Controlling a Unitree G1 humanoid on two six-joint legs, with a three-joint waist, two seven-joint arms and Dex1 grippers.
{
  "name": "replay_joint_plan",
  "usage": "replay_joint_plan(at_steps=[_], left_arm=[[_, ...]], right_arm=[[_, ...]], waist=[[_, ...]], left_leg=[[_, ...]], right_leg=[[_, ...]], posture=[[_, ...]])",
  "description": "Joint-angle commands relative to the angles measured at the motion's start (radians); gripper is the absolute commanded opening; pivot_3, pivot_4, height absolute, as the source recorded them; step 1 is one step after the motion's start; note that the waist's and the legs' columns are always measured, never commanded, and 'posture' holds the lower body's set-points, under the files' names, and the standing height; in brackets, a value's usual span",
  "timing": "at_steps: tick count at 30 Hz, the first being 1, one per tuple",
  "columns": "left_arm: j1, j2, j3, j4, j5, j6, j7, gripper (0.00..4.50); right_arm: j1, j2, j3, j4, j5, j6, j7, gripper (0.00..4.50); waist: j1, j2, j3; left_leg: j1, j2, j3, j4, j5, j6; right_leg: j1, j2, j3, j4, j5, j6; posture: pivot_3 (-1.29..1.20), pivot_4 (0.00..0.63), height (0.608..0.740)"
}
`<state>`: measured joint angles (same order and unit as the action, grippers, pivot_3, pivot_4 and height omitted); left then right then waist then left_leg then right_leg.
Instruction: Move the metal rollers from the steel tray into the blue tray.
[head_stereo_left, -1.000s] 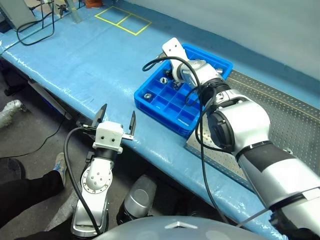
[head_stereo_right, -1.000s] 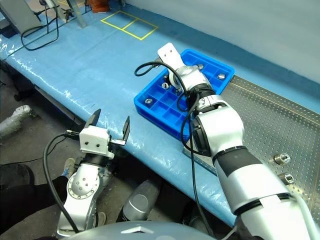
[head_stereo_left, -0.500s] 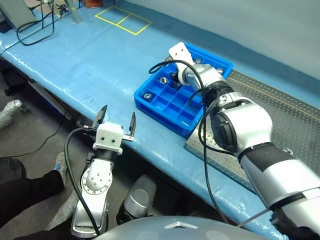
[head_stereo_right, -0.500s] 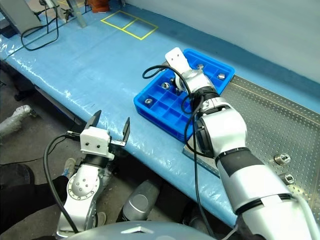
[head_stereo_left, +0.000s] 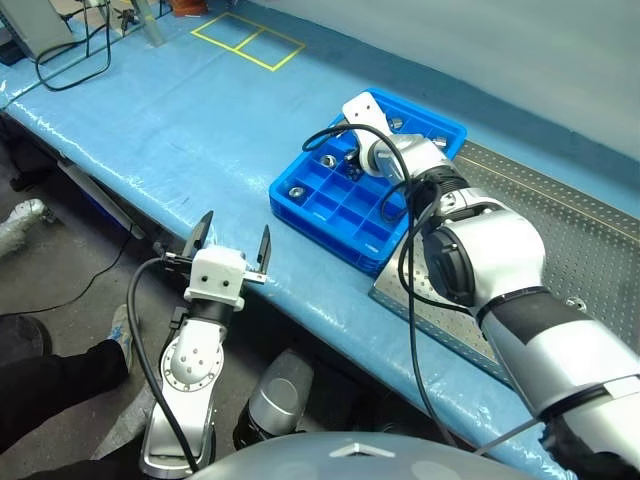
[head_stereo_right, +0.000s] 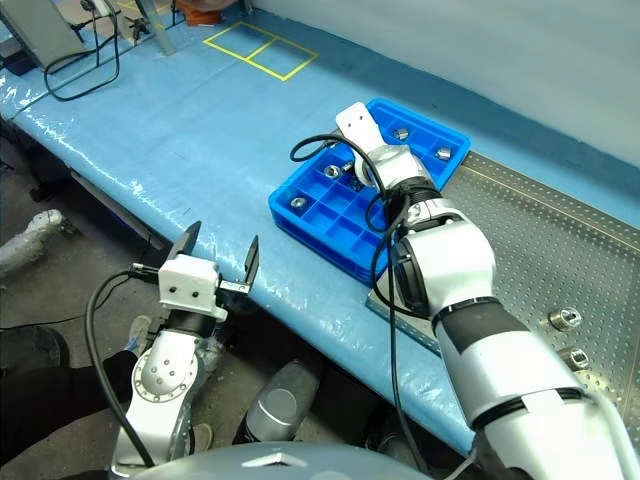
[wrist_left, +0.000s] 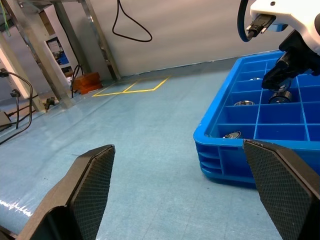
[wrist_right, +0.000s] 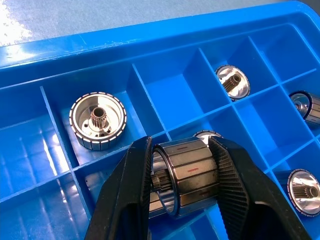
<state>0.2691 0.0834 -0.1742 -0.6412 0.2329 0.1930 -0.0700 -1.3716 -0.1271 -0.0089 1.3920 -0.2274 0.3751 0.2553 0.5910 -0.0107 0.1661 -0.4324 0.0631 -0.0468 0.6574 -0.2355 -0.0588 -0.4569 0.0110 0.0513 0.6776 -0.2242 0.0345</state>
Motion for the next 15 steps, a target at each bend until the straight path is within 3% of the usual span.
replay_joint_plan(at_steps=[1, 15], left_arm=[[-0.011, 0.002, -0.016, -0.048, 0.000, -0.002, -0.009, 4.50], [-0.045, 0.003, -0.014, -0.021, -0.012, -0.003, -0.026, 4.50]], right_arm=[[-0.009, -0.009, -0.001, -0.022, 0.000, -0.002, 0.026, 1.42], [-0.035, -0.015, 0.060, -0.029, -0.044, -0.049, 0.136, 1.42]], waist=[[0.000, 0.000, 0.000], [-0.015, 0.000, 0.000]], left_leg=[[0.000, 0.000, 0.000, 0.000, 0.000, 0.000], [0.000, 0.000, 0.000, 0.000, 0.000, 0.000]], right_leg=[[0.000, 0.000, 0.000, 0.000, 0.000, 0.000], [0.000, 0.000, 0.000, 0.000, 0.000, 0.000]], posture=[[0.64, 0.150, 0.740], [0.58, 0.150, 0.740]])
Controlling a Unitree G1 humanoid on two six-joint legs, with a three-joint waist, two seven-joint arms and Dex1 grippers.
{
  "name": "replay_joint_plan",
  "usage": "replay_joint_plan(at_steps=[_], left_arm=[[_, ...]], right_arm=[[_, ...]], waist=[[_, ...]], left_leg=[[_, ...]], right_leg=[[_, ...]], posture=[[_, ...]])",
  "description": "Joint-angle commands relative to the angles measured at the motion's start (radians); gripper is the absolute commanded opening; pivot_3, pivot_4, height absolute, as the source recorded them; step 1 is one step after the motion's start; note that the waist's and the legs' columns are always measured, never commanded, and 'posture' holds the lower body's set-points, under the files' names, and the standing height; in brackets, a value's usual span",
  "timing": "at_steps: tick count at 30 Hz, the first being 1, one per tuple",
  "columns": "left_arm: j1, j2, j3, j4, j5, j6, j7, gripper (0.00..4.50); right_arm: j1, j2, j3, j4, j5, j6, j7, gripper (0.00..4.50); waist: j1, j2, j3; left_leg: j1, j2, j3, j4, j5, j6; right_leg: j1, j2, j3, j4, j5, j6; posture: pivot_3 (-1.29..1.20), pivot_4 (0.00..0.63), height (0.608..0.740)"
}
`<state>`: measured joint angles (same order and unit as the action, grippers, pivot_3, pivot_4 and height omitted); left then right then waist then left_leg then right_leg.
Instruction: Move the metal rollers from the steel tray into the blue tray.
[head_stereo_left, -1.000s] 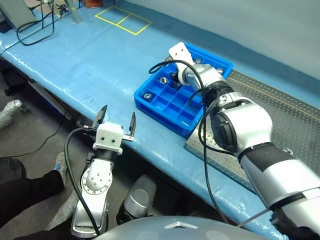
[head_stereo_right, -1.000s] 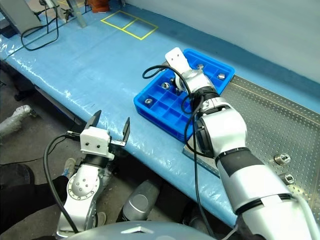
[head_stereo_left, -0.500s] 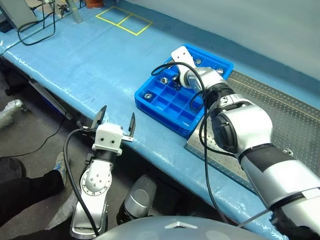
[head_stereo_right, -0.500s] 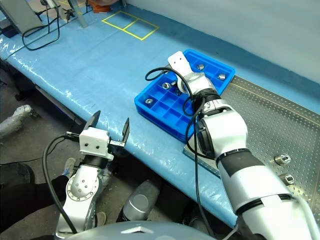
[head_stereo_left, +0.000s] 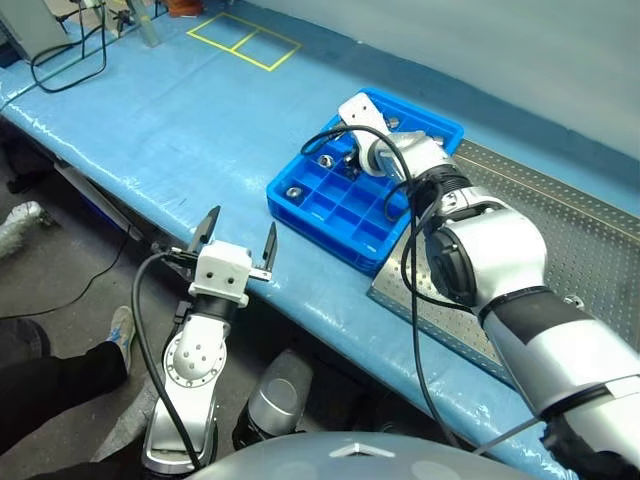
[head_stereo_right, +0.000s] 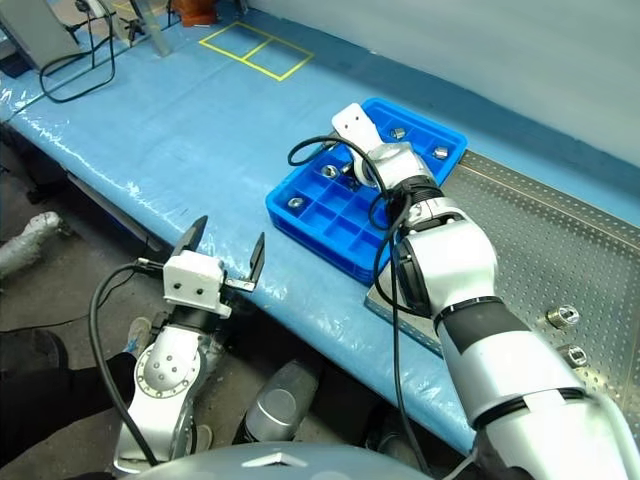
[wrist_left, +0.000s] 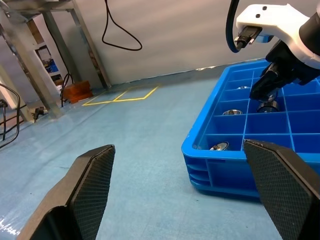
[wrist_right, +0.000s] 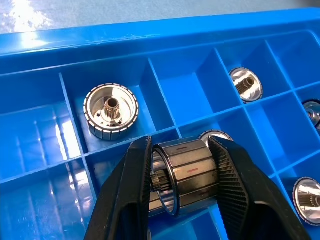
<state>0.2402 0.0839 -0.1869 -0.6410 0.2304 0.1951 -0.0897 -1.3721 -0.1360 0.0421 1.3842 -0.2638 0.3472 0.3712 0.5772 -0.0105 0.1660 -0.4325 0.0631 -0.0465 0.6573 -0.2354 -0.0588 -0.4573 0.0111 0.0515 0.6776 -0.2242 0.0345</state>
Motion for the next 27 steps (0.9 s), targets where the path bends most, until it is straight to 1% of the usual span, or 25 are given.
replay_joint_plan(at_steps=[1, 8, 11, 15, 20, 22, 27], left_arm=[[-0.024, 0.004, -0.003, -0.014, -0.011, -0.006, -0.009, 4.50], [-0.067, 0.015, 0.001, 0.026, -0.029, -0.007, -0.022, 4.50], [-0.075, 0.012, 0.005, 0.049, -0.042, -0.014, -0.026, 4.50], [-0.097, 0.003, 0.024, 0.078, -0.071, -0.026, -0.022, 4.50], [-0.162, 0.007, 0.052, 0.128, -0.089, -0.052, -0.023, 4.50], [-0.208, 0.018, 0.069, 0.177, -0.082, -0.076, -0.013, 4.50], [-0.319, 0.049, 0.097, 0.290, -0.070, -0.124, -0.008, 4.50]], right_arm=[[-0.042, -0.007, 0.007, -0.023, -0.004, -0.028, 0.028, 1.42], [-0.078, -0.020, -0.007, -0.030, 0.015, -0.045, 0.056, 1.42], [-0.095, -0.028, -0.018, -0.035, 0.028, -0.066, 0.065, 1.42], [-0.137, -0.031, -0.063, -0.044, 0.083, -0.063, 0.112, 1.42], [-0.200, -0.042, -0.119, -0.070, 0.167, -0.039, 0.254, 1.42], [-0.217, -0.059, -0.149, -0.095, 0.214, -0.022, 0.318, 1.42], [-0.211, -0.102, -0.212, -0.193, 0.325, 0.040, 0.430, 1.42]], waist=[[-0.003, 0.000, 0.000], [-0.031, 0.000, 0.000], [-0.052, 0.000, 0.000], [-0.078, 0.000, 0.000], [-0.134, 0.000, 0.000], [-0.156, 0.001, 0.000], [-0.214, 0.001, 0.001]], left_leg=[[0.000, 0.000, 0.000, 0.000, 0.000, 0.000], [-0.001, 0.000, 0.000, 0.000, 0.000, 0.000], [-0.001, 0.000, 0.000, 0.000, 0.000, 0.000], [-0.002, 0.000, 0.000, 0.000, 0.000, 0.000], [-0.002, 0.000, -0.001, 0.000, 0.000, 0.000], [-0.001, 0.000, -0.001, 0.000, 0.000, 0.000], [0.003, 0.000, -0.003, 0.000, 0.001, 0.001]], right_leg=[[0.000, 0.000, 0.000, 0.000, 0.000, 0.000], [-0.001, 0.000, 0.000, 0.000, 0.000, 0.000], [-0.001, 0.000, 0.000, 0.000, 0.003, -0.004], [-0.001, 0.000, 0.000, 0.000, 0.003, -0.005], [0.000, 0.000, 0.000, 0.000, 0.003, -0.005], [0.001, 0.000, 0.000, 0.000, 0.003, -0.005], [0.007, 0.001, 0.000, -0.002, 0.004, -0.005]], posture=[[0.56, 0.150, 0.740], [0.50, 0.150, 0.740], [0.48, 0.150, 0.740], [0.43, 0.150, 0.740], [0.38, 0.150, 0.740], [0.35, 0.150, 0.740], [0.30, 0.150, 0.740]])
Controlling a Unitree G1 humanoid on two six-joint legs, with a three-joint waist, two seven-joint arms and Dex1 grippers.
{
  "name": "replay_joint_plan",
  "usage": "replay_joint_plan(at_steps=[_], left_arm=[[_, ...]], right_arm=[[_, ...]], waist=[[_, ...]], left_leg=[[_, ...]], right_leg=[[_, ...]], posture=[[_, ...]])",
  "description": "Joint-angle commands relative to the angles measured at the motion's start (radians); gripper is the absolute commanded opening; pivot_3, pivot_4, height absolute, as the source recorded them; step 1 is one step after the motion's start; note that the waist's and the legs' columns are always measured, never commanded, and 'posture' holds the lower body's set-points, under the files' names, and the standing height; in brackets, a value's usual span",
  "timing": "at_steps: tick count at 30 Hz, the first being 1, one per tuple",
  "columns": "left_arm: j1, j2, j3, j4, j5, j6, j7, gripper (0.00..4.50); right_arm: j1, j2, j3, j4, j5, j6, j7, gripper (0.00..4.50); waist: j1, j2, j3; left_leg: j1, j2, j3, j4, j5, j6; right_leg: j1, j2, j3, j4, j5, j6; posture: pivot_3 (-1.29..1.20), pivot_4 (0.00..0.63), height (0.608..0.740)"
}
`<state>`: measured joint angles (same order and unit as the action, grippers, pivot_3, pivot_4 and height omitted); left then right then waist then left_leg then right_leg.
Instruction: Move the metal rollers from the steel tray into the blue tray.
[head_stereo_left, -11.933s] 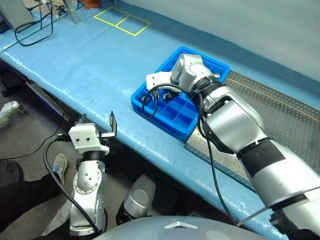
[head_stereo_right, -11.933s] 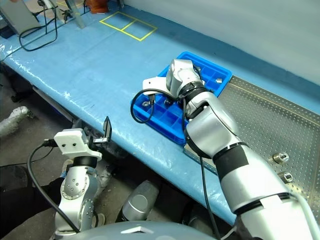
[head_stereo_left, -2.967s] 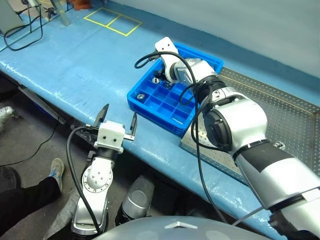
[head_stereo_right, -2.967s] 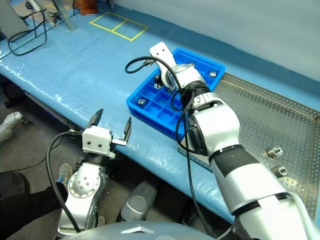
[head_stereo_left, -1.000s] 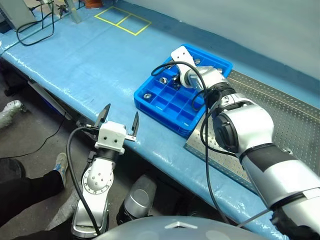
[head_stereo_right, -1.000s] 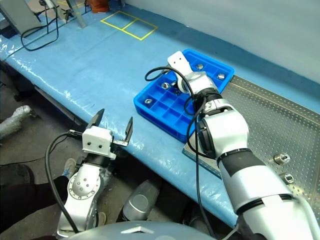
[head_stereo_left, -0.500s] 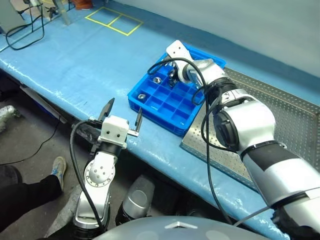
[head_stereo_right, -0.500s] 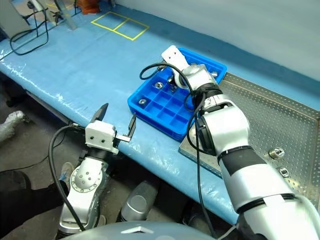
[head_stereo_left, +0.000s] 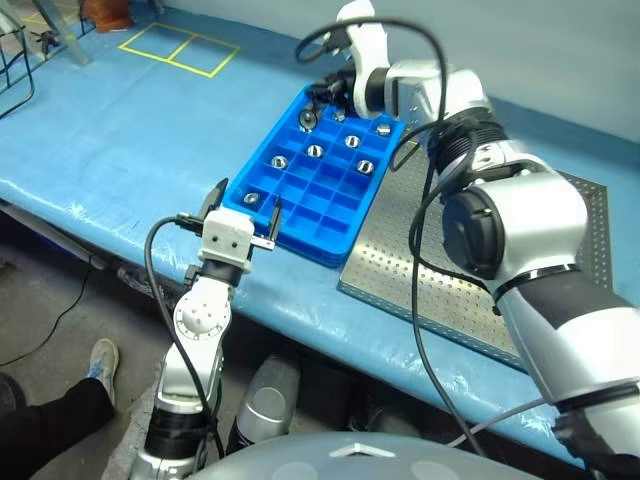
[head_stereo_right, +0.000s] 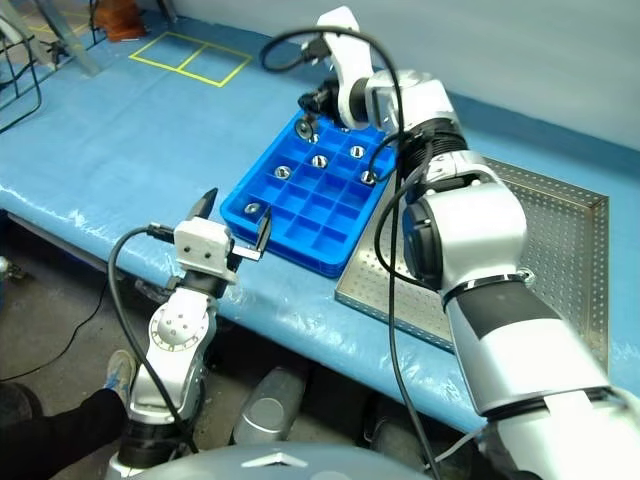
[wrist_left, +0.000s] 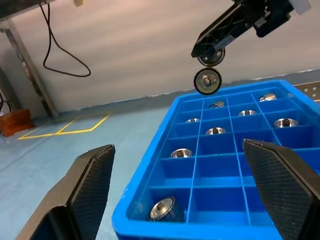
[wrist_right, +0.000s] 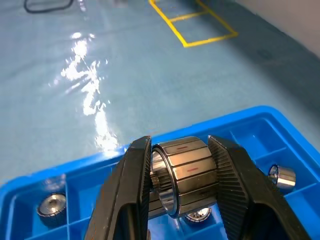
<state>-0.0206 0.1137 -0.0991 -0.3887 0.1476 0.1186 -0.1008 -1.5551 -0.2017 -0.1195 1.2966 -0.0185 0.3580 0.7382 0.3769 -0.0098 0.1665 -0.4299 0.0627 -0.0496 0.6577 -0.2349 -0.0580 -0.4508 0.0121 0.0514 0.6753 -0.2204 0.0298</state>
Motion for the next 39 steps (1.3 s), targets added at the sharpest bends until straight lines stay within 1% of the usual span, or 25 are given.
replay_joint_plan(at_steps=[1, 3, 6, 8, 11, 12, 14, 17, 19, 20, 22, 23, 25, 27, 30, 34, 36, 39], left_arm=[[-0.080, 0.031, 0.008, 0.056, 0.020, -0.057, -0.002, 4.50], [-0.129, 0.028, 0.018, 0.098, -0.004, -0.074, -0.007, 4.50], [-0.193, 0.003, 0.046, 0.162, -0.091, -0.089, -0.036, 4.50], [-0.226, -0.019, 0.065, 0.202, -0.149, -0.074, -0.052, 4.50], [-0.266, -0.080, 0.104, 0.232, -0.289, -0.037, -0.087, 4.50], [-0.274, -0.092, 0.111, 0.235, -0.315, -0.031, -0.092, 4.50], [-0.287, -0.087, 0.098, 0.239, -0.306, -0.039, -0.105, 4.50], [-0.308, -0.026, 0.032, 0.259, -0.175, -0.078, -0.105, 4.50], [-0.326, 0.024, -0.017, 0.276, -0.064, -0.094, -0.083, 4.50], [-0.334, 0.036, -0.032, 0.282, -0.038, -0.098, -0.080, 4.50], [-0.341, 0.025, -0.031, 0.285, -0.066, -0.102, -0.093, 4.50], [-0.342, 0.000, -0.018, 0.277, -0.125, -0.088, -0.112, 4.50], [-0.342, -0.045, 0.010, 0.257, -0.235, -0.058, -0.146, 4.50], [-0.342, -0.073, 0.030, 0.243, -0.305, -0.032, -0.166, 4.50], [-0.342, -0.083, 0.035, 0.229, -0.339, -0.004, -0.178, 4.50], [-0.351, -0.053, 0.001, 0.220, -0.282, -0.008, -0.175, 4.50], [-0.357, -0.044, -0.012, 0.219, -0.256, -0.014, -0.168, 4.50], [-0.368, -0.009, -0.054, 0.217, -0.167, -0.030, -0.160, 4.50]], right_arm=[[-0.021, -0.044, -0.067, -0.132, 0.109, 0.059, 0.079, 1.42], [0.001, -0.064, -0.113, -0.213, 0.187, 0.159, 0.111, 1.42], [0.075, -0.075, -0.160, -0.396, 0.296, 0.310, 0.136, 1.42], [0.148, -0.070, -0.169, -0.556, 0.366, 0.404, 0.144, 1.42], [0.285, -0.060, -0.164, -0.838, 0.484, 0.542, 0.152, 1.42], [0.324, -0.055, -0.161, -0.912, 0.510, 0.571, 0.139, 1.42], [0.393, -0.042, -0.160, -1.027, 0.548, 0.615, 0.093, 1.42], [0.479, -0.016, -0.163, -1.143, 0.584, 0.644, 0.016, 1.42], [0.518, 0.004, -0.168, -1.190, 0.605, 0.657, -0.035, 1.42], [0.535, 0.011, -0.165, -1.211, 0.610, 0.658, -0.057, 1.42], [0.563, 0.015, -0.142, -1.247, 0.599, 0.634, -0.091, 1.42], [0.580, 0.013, -0.119, -1.269, 0.582, 0.613, -0.105, 1.42], [0.616, 0.005, -0.069, -1.313, 0.561, 0.579, -0.112, 1.42], [0.643, 0.002, -0.041, -1.343, 0.573, 0.569, -0.101, 1.42], [0.682, -0.006, 0.008, -1.382, 0.564, 0.553, -0.101, 1.42], [0.713, -0.026, 0.065, -1.416, 0.548, 0.534, -0.101, 1.42], [0.727, -0.047, 0.108, -1.428, 0.516, 0.510, -0.104, 1.42], [0.748, -0.078, 0.183, -1.447, 0.450, 0.467, -0.116, 1.42]], waist=[[-0.023, 0.000, 0.000], [-0.051, 0.000, 0.000], [-0.085, 0.000, 0.000], [-0.111, 0.000, 0.000], [-0.155, 0.000, 0.000], [-0.167, 0.000, 0.000], [-0.197, 0.000, 0.000], [-0.242, 0.000, 0.000], [-0.270, 0.000, 0.000], [-0.282, 0.000, 0.000], [-0.303, 0.001, 0.000], [-0.314, 0.001, 0.000], [-0.334, 0.001, 0.000], [-0.344, 0.001, 0.000], [-0.359, 0.001, 0.000], [-0.363, 0.001, 0.000], [-0.363, 0.001, 0.000], [-0.362, 0.001, 0.000]], left_leg=[[0.001, 0.000, 0.000, 0.000, 0.000, 0.000], [0.001, 0.000, -0.001, 0.001, 0.000, 0.001], [0.002, -0.001, -0.002, 0.002, 0.001, 0.002], [0.002, -0.001, -0.003, 0.003, 0.001, 0.003], [0.002, -0.002, -0.003, 0.005, 0.002, 0.004], [0.002, -0.002, -0.003, 0.005, 0.002, 0.005], [0.002, -0.003, -0.003, 0.005, 0.003, 0.005], [0.004, -0.003, -0.003, 0.005, 0.004, 0.008], [0.007, -0.003, -0.003, 0.003, 0.005, 0.010], [0.010, -0.003, -0.002, 0.002, 0.006, 0.010], [0.018, -0.003, -0.001, -0.001, 0.007, 0.012], [0.020, -0.003, -0.001, -0.001, 0.007, 0.012], [0.020, -0.003, -0.001, -0.001, 0.007, 0.013], [0.020, -0.003, -0.001, 0.000, 0.007, 0.013], [0.020, -0.003, -0.001, 0.000, 0.007, 0.013], [0.020, -0.003, -0.002, 0.000, 0.007, 0.013], [0.020, -0.003, -0.001, 0.000, 0.007, 0.013], [0.020, -0.004, -0.001, 0.000, 0.007, 0.013]], right_leg=[[0.001, 0.000, 0.000, -0.001, 0.000, 0.001], [0.003, 0.000, 0.000, -0.001, 0.001, 0.001], [0.005, 0.000, 0.000, -0.002, 0.002, 0.003], [0.006, 0.000, 0.000, -0.002, 0.002, 0.003], [0.007, -0.001, 0.001, 0.000, 0.003, 0.004], [0.007, -0.001, 0.001, 0.000, 0.003, 0.004], [0.007, -0.002, 0.001, 0.001, 0.004, 0.005], [0.008, -0.002, 0.002, 0.003, 0.004, 0.004], [0.010, -0.002, 0.003, 0.003, 0.005, 0.003], [0.012, -0.001, 0.003, 0.003, 0.005, 0.003], [0.018, -0.001, 0.004, 0.002, 0.004, 0.002], [0.020, -0.001, 0.004, 0.001, 0.004, 0.003], [0.020, -0.001, 0.004, 0.001, 0.004, 0.003], [0.021, -0.001, 0.005, 0.001, 0.005, 0.004], [0.021, -0.001, 0.005, 0.002, 0.005, 0.004], [0.020, -0.001, 0.005, 0.002, 0.005, 0.004], [0.021, -0.001, 0.006, 0.002, 0.004, 0.006], [0.021, -0.001, 0.006, 0.001, 0.003, 0.009]], posture=[[0.28, 0.150, 0.740], [0.26, 0.150, 0.740], [0.23, 0.150, 0.740], [0.21, 0.150, 0.740], [0.18, 0.150, 0.740], [0.17, 0.150, 0.740], [0.16, 0.150, 0.740], [0.14, 0.150, 0.740], [0.14, 0.150, 0.740], [0.13, 0.150, 0.740], [0.12, 0.150, 0.740], [0.12, 0.150, 0.740], [0.12, 0.150, 0.740], [0.12, 0.150, 0.740], [0.12, 0.150, 0.740], [0.11, 0.150, 0.740], [0.11, 0.150, 0.740], [0.11, 0.150, 0.740]])
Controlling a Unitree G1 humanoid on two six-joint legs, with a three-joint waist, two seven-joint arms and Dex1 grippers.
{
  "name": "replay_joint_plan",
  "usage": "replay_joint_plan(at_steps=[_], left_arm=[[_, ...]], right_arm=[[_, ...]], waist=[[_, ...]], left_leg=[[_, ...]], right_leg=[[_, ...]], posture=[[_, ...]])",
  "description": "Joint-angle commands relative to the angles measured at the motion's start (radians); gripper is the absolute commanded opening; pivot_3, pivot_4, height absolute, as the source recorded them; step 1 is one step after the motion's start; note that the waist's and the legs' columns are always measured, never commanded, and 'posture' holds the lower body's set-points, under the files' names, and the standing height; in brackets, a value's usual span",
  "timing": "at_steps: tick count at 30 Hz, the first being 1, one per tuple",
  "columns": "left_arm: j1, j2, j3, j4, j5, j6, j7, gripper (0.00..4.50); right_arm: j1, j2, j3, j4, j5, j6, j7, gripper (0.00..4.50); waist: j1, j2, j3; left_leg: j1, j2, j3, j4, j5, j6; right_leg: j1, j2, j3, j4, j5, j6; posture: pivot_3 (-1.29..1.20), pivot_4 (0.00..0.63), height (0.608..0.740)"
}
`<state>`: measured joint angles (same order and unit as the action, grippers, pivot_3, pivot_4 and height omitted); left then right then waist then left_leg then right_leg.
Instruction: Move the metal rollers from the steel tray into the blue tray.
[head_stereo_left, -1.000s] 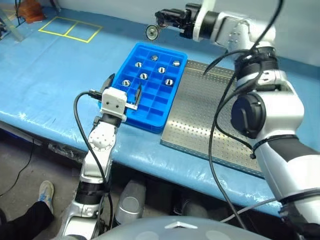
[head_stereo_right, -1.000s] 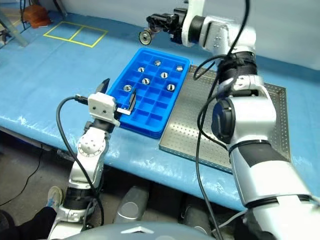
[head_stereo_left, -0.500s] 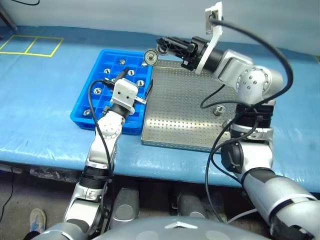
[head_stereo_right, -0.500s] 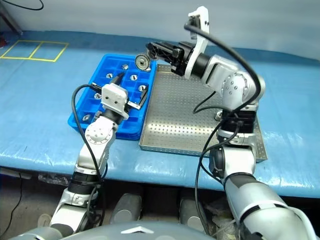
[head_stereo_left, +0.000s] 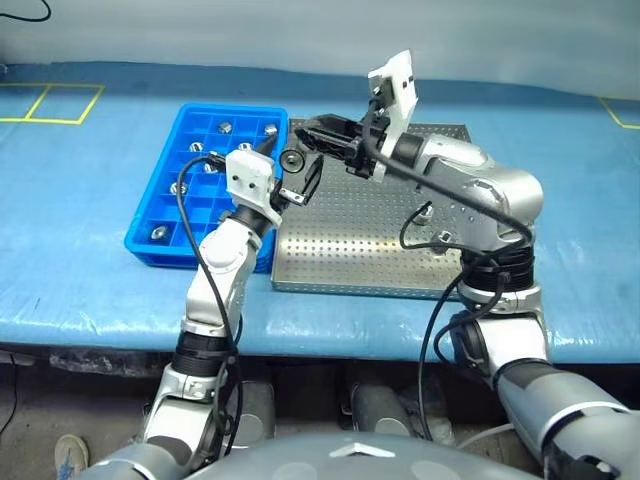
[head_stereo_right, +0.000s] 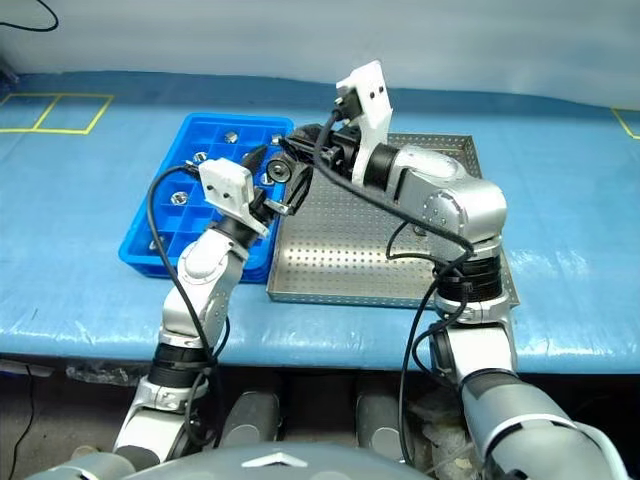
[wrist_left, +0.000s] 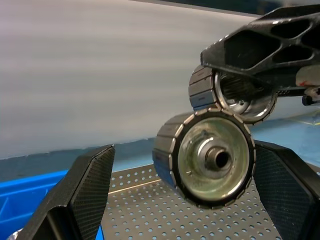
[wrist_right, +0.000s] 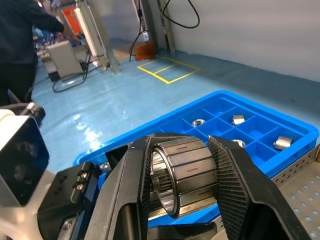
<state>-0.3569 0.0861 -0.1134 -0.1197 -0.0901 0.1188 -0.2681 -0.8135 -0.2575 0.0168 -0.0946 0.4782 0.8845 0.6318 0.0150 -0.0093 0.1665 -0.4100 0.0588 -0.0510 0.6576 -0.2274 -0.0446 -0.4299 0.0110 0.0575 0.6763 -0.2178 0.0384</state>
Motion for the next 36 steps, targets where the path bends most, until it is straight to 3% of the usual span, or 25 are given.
replay_joint_plan(at_steps=[1, 9, 10, 23, 26, 33, 36], left_arm=[[-0.035, 0.026, -0.051, -0.054, 0.092, -0.032, 0.012, 4.50], [-0.036, 0.034, -0.080, -0.053, 0.157, -0.007, 0.023, 4.50], [-0.033, 0.031, -0.078, -0.054, 0.160, 0.000, 0.026, 4.12], [-0.010, 0.026, -0.076, -0.058, 0.172, 0.058, 0.053, 4.12], [-0.008, 0.025, -0.076, -0.059, 0.163, 0.052, 0.046, 3.53], [0.000, 0.028, -0.084, -0.064, 0.193, 0.029, 0.066, 1.28], [0.003, 0.024, -0.082, -0.064, 0.203, 0.015, 0.080, 1.28]], right_arm=[[0.011, -0.024, 0.058, -0.059, -0.054, -0.068, -0.013, 1.42], [0.014, -0.023, 0.074, -0.052, -0.079, -0.106, -0.035, 1.42], [0.012, -0.022, 0.073, -0.048, -0.081, -0.110, -0.038, 1.42], [-0.012, -0.016, 0.057, -0.032, -0.095, -0.157, -0.064, 1.42], [-0.011, -0.015, 0.056, -0.034, -0.093, -0.160, -0.066, 1.42], [-0.002, -0.016, 0.065, -0.032, -0.094, -0.163, -0.064, 1.42], [0.005, -0.018, 0.073, -0.028, -0.101, -0.165, -0.063, 1.42]], waist=[[0.000, 0.000, 0.000], [0.000, 0.000, 0.000], [0.000, 0.000, 0.000], [0.000, 0.000, 0.000], [0.000, 0.000, 0.000], [0.000, 0.000, 0.000], [0.000, 0.000, 0.000]], left_leg=[[0.000, 0.000, 0.000, 0.000, 0.000, 0.000], [0.000, -0.001, 0.000, -0.001, 0.000, 0.000], [0.000, -0.001, 0.000, -0.001, 0.000, 0.000], [0.000, -0.001, 0.000, -0.001, 0.000, 0.000], [0.000, -0.001, 0.000, -0.001, 0.000, 0.000], [0.000, -0.001, 0.000, -0.002, 0.000, 0.000], [-0.001, -0.001, 0.000, -0.002, 0.000, 0.000]], right_leg=[[0.000, 0.000, 0.000, 0.000, 0.000, 0.000], [0.000, 0.000, 0.001, -0.001, 0.000, 0.000], [0.000, 0.000, 0.001, -0.001, 0.000, 0.000], [0.000, -0.001, 0.001, -0.002, 0.000, 0.001], [0.000, 0.000, 0.001, -0.002, 0.000, 0.001], [0.000, -0.001, 0.001, -0.003, 0.000, 0.001], [0.000, -0.001, 0.001, -0.003, 0.000, 0.001]], posture=[[0.11, 0.150, 0.740], [0.11, 0.150, 0.740], [0.11, 0.150, 0.740], [0.11, 0.150, 0.740], [0.11, 0.150, 0.740], [0.12, 0.150, 0.740], [0.12, 0.150, 0.740]])
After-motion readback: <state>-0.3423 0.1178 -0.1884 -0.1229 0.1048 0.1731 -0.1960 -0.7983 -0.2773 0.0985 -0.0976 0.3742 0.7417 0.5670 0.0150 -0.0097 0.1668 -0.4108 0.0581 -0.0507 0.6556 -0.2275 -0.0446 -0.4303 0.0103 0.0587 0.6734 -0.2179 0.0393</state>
